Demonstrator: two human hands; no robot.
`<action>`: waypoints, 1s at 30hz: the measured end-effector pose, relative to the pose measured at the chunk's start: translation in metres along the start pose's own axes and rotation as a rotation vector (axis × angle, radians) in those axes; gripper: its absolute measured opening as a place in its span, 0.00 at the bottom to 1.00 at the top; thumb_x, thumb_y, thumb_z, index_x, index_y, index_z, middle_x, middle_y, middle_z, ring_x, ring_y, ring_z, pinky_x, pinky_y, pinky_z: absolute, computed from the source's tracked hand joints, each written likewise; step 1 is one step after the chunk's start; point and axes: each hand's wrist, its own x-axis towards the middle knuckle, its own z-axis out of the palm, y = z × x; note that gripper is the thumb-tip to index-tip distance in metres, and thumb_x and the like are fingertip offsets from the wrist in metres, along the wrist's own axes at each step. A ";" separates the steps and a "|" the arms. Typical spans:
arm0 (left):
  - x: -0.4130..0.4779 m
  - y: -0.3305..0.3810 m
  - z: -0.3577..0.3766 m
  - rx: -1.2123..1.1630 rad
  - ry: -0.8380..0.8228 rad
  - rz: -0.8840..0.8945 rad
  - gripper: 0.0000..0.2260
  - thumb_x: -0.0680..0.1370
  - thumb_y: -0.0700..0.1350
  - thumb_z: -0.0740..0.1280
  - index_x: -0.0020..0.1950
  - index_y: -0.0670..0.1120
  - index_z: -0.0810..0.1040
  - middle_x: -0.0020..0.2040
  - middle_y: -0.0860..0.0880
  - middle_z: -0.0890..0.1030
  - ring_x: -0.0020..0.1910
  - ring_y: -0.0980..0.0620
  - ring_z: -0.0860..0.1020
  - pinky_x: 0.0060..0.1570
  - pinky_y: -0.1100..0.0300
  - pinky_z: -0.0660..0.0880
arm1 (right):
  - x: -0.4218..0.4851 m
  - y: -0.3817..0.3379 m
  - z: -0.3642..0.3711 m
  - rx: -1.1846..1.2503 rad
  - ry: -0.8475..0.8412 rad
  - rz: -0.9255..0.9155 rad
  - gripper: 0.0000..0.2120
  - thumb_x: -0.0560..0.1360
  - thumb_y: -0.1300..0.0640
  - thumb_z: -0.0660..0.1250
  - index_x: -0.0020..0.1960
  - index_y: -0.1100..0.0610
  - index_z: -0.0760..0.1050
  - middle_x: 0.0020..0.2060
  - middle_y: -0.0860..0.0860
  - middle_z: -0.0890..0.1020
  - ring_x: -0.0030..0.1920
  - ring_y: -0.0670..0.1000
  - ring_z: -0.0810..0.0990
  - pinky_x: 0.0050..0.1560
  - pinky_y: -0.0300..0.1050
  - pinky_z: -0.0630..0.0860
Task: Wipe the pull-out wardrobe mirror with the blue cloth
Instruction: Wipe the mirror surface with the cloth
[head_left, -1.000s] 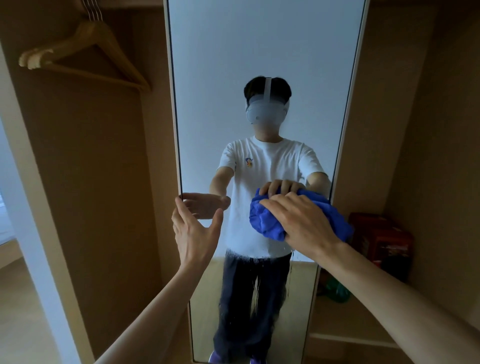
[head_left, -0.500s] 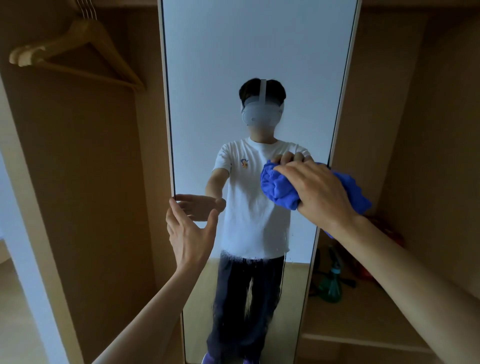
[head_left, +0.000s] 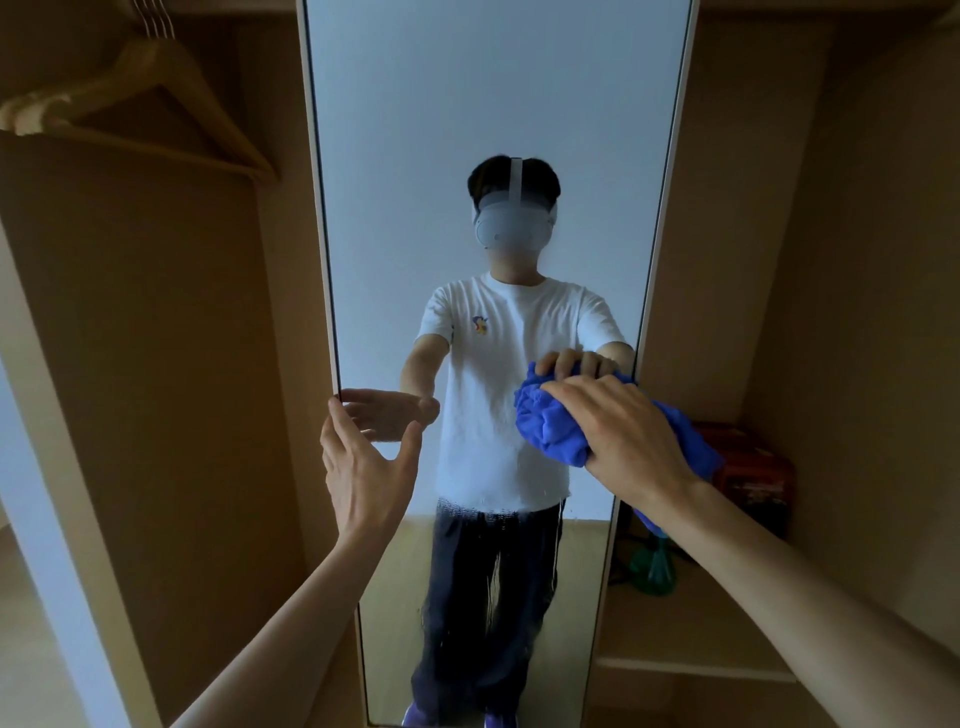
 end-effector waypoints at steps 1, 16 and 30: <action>0.000 0.000 0.000 -0.004 0.000 -0.001 0.44 0.77 0.64 0.66 0.83 0.51 0.44 0.82 0.44 0.53 0.79 0.40 0.57 0.71 0.36 0.66 | 0.004 0.001 -0.007 -0.011 0.015 0.010 0.27 0.69 0.66 0.73 0.67 0.60 0.76 0.57 0.55 0.80 0.56 0.58 0.78 0.54 0.55 0.77; -0.002 -0.004 0.004 0.018 0.034 0.027 0.40 0.79 0.62 0.65 0.82 0.52 0.45 0.81 0.45 0.56 0.78 0.40 0.59 0.70 0.35 0.68 | 0.026 0.025 -0.028 0.133 0.300 0.168 0.16 0.71 0.64 0.67 0.58 0.57 0.73 0.47 0.53 0.79 0.45 0.55 0.79 0.44 0.54 0.79; -0.001 -0.006 0.001 0.003 0.033 0.018 0.37 0.81 0.60 0.64 0.82 0.53 0.47 0.80 0.44 0.57 0.76 0.39 0.62 0.68 0.35 0.69 | -0.019 0.006 0.005 0.252 0.268 0.456 0.23 0.72 0.63 0.71 0.66 0.58 0.72 0.51 0.47 0.79 0.47 0.51 0.80 0.39 0.30 0.70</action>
